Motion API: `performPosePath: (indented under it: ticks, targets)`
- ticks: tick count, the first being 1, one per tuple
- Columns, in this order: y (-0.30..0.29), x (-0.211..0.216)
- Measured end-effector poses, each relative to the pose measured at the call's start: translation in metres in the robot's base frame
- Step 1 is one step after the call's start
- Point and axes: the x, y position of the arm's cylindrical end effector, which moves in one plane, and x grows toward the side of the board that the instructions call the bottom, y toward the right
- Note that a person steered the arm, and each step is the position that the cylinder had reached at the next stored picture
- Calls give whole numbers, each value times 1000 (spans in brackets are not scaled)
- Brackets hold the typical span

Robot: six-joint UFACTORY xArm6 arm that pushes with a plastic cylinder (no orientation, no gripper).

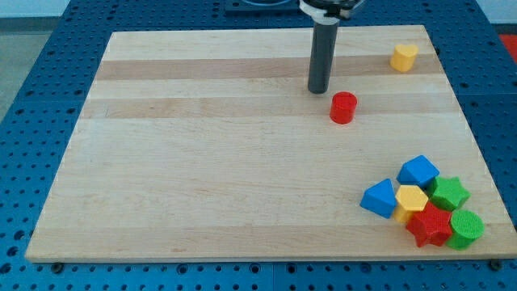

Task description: Place the red circle diagonally to the top left of the blue triangle

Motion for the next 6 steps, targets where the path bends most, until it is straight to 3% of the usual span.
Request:
performPosePath:
  ticks: [1,3,6]
  targets:
    - [34,16]
    - [34,133]
    - [-3,103]
